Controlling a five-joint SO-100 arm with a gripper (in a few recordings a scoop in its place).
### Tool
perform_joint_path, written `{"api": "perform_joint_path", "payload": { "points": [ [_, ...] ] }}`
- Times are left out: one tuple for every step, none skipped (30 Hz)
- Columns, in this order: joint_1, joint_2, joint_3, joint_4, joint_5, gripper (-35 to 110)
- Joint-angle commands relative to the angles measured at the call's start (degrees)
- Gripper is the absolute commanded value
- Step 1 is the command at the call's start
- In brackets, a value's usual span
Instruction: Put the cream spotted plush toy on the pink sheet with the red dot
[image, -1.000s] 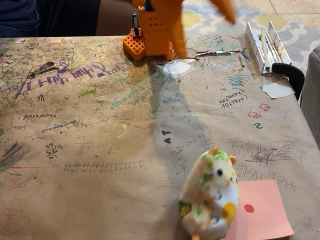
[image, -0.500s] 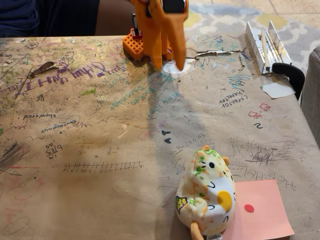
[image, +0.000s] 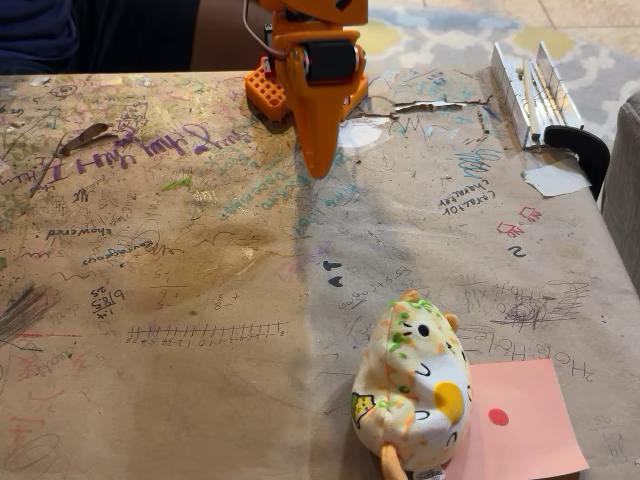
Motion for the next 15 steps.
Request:
{"api": "perform_joint_path", "payload": {
  "points": [
    [-4.04,25.4,4.75,10.02,0.35,0],
    [-5.27,22.85,3.96,9.14,0.97,0],
    [-5.45,20.21,3.52,7.91,1.14,0],
    [-5.19,19.69,3.34,7.65,1.58,0],
    [-5.01,20.65,3.43,8.35,1.67,0],
    [-4.75,22.76,3.78,9.58,1.76,0],
    [-4.57,24.79,4.22,10.72,1.76,0],
    [-4.13,24.17,4.04,10.55,1.93,0],
    [-3.69,24.35,4.04,10.55,2.11,0],
    [-3.43,24.61,4.04,10.72,2.29,0],
    [-2.99,24.52,4.04,10.72,2.72,0],
    [-2.46,24.52,4.04,10.72,3.16,0],
    [-1.93,24.61,4.04,10.72,3.6,0],
    [-1.41,24.61,4.04,10.72,4.13,0],
    [-0.97,24.61,4.04,10.72,4.57,0]
  ]
}}
